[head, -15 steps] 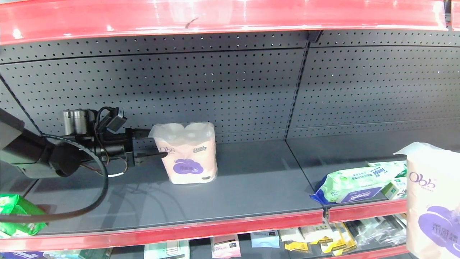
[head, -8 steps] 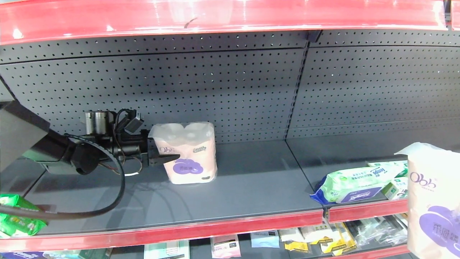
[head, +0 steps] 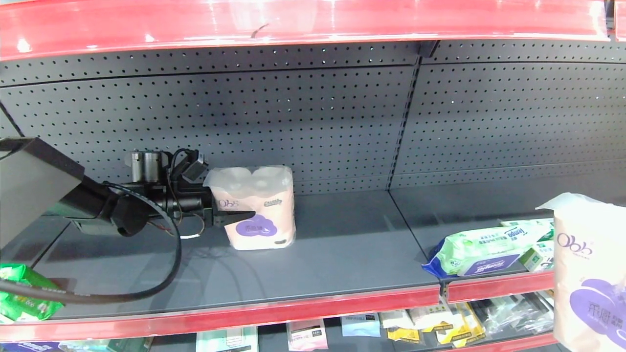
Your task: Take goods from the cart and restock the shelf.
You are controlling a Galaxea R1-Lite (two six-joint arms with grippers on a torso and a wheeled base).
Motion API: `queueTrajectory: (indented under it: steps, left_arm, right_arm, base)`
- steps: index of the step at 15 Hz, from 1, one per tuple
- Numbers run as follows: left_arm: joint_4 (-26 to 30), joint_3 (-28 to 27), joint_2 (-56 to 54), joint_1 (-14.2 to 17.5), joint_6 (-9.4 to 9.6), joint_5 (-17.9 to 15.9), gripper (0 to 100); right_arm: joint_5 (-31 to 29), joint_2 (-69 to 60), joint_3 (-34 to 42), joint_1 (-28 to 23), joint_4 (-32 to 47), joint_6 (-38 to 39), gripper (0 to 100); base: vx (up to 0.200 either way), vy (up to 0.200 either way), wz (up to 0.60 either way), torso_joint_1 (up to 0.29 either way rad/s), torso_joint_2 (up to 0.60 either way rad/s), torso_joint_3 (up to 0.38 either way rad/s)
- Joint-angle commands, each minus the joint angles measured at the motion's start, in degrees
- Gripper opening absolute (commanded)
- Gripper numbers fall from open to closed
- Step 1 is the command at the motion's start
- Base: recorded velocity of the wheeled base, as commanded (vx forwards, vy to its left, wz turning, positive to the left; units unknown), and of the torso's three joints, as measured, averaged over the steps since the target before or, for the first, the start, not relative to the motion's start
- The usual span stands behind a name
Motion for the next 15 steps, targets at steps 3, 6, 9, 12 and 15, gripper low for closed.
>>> queueTrajectory:
  steps: [3,6,9,12,15]
  left_arm:
    - [-3.46,-4.01,3.34,-0.53,0.05,0.05,100]
    - [-3.64,-3.57,3.25,-0.62,-0.48,0.05,100]
    - [-3.64,-1.38,2.55,-1.33,-1.45,0.84,100]
    - [-3.9,-0.76,1.76,-1.94,-2.24,1.02,0]
    - [-3.9,1.09,0.0,-2.03,-4.43,0.93,0]
  right_arm:
    - [-0.01,0.17,-0.06,0.03,0.09,-0.06,0]
    - [-0.01,0.17,-0.06,0.03,0.09,0.03,0]
    - [-0.01,0.25,-0.06,0.03,0.0,0.03,0]
    - [-0.01,0.61,-0.06,0.03,0.0,0.03,0]
    - [-0.01,0.96,-0.23,0.03,-0.09,0.03,0]
  base:
    - [0.0,0.0,0.0,0.0,0.0,0.0]
    - [0.0,0.0,0.0,0.0,0.0,0.0]
    - [0.0,0.0,0.0,0.0,0.0,0.0]
    - [0.0,0.0,0.0,0.0,0.0,0.0]
    - [0.0,0.0,0.0,0.0,0.0,0.0]
